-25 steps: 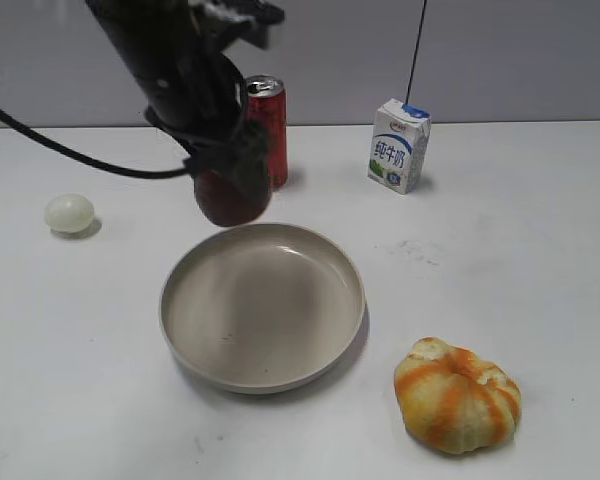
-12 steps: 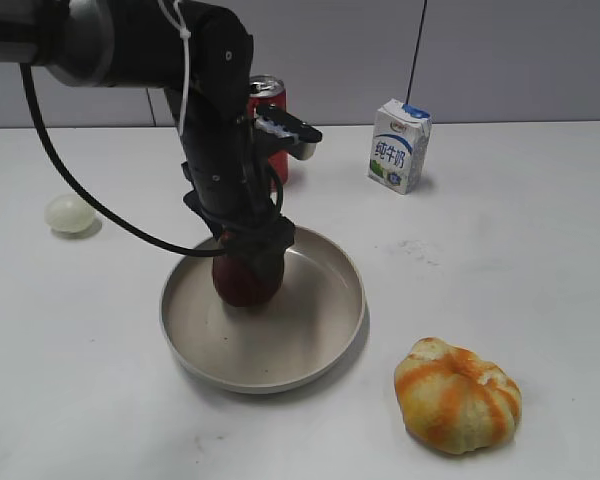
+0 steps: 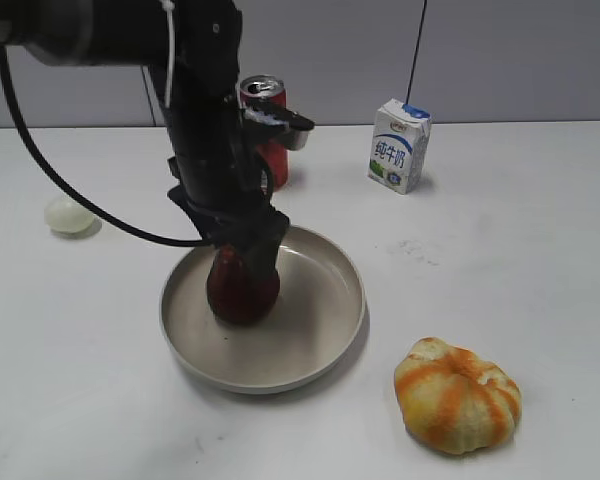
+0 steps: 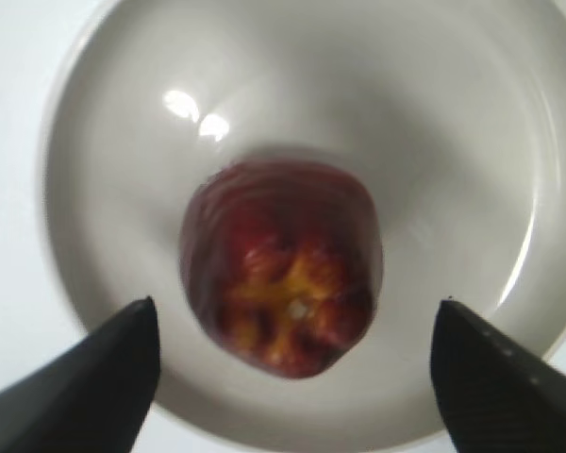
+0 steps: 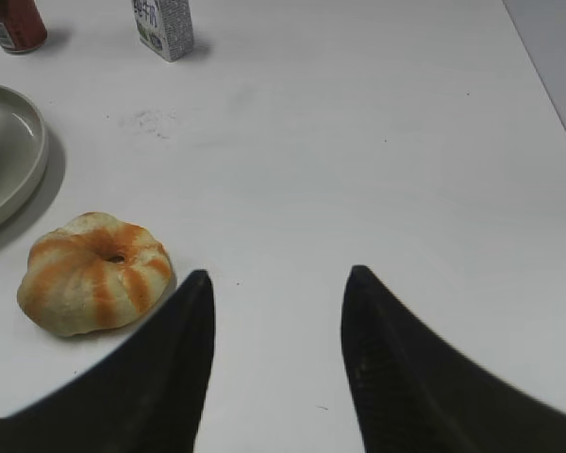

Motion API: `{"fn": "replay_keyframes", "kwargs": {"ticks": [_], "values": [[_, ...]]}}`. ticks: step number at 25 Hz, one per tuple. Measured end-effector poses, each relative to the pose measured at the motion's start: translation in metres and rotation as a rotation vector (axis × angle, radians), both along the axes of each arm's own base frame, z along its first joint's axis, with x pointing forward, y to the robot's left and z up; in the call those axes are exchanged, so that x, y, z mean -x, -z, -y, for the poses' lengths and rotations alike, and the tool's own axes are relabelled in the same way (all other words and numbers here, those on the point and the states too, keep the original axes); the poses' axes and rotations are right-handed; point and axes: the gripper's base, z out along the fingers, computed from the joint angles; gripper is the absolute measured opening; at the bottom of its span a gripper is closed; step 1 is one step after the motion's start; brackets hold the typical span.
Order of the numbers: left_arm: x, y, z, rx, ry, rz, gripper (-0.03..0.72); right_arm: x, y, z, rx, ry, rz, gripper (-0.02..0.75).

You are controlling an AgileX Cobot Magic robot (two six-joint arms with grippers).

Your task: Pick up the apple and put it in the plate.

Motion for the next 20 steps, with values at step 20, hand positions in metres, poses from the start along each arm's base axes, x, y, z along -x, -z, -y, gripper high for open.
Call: {"fn": "replay_keyframes", "kwargs": {"ticks": [20], "values": [[-0.031, -0.098, -0.261, -0.014, -0.776, 0.169, 0.591, 0.000, 0.000, 0.000, 0.000, 0.000, 0.000, 0.339]]}}
